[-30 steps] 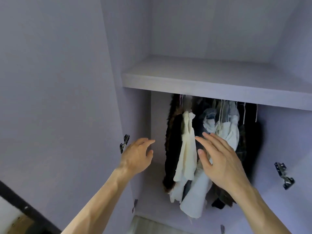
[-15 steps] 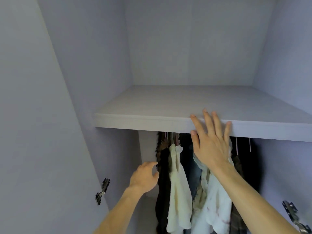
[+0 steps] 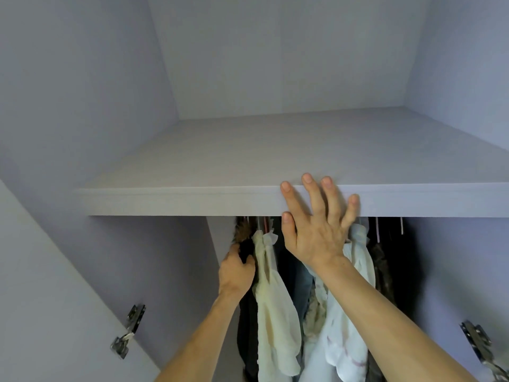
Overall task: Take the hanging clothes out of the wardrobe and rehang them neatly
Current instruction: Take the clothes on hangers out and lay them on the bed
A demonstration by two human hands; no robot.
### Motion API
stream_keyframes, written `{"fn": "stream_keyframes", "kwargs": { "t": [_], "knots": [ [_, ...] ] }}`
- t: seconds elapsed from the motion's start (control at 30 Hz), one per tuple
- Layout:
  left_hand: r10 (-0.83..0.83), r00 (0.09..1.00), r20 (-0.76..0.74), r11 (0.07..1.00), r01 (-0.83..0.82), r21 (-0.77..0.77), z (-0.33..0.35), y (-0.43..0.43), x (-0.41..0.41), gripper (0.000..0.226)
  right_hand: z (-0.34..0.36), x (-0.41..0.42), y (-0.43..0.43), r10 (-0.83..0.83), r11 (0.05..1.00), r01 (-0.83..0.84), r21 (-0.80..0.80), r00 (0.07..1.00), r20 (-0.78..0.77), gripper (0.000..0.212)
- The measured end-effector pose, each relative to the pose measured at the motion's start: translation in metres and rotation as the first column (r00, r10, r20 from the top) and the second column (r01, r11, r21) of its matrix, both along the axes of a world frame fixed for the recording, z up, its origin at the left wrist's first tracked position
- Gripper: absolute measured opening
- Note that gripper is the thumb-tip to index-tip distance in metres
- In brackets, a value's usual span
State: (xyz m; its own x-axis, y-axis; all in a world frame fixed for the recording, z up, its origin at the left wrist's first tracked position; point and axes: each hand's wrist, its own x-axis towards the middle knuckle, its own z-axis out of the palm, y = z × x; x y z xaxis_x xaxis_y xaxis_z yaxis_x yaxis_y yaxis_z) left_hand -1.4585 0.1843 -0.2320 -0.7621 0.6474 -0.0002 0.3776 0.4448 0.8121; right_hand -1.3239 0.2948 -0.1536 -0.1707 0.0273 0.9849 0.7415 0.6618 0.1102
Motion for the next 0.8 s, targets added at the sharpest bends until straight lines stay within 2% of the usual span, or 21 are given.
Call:
{"fn": "stream_keyframes", "kwargs": {
  "t": [0.17, 0.33, 0.47, 0.57, 0.8],
  "knots": [
    [0.086, 0.982, 0.170, 0.994, -0.096, 0.053, 0.001, 0.001, -0.005, 0.031, 0.000, -0.002, -0.001, 0.026, 1.000, -0.026, -0.004, 0.999, -0.024, 0.058],
    [0.096, 0.972, 0.215, 0.971, -0.139, 0.194, 0.005, -0.009, -0.009, 0.046, -0.001, -0.001, -0.003, 0.026, 0.999, -0.027, -0.042, 1.000, -0.016, 0.061],
    [0.036, 0.993, 0.110, 0.971, -0.061, 0.231, 0.013, -0.018, -0.013, 0.061, 0.000, 0.000, -0.005, 0.029, 0.998, -0.030, -0.059, 0.999, -0.014, 0.063],
    [-0.061, 0.998, -0.015, 0.983, 0.063, 0.175, 0.017, -0.021, -0.023, 0.049, 0.000, 0.000, -0.007, 0.031, 0.998, -0.032, -0.063, 0.999, -0.022, 0.061],
    [0.043, 0.988, -0.151, 0.984, -0.015, 0.178, 0.031, -0.035, -0.030, 0.044, 0.002, 0.001, -0.008, 0.026, 0.997, -0.027, -0.078, 1.000, -0.014, 0.060]
  ]
}}
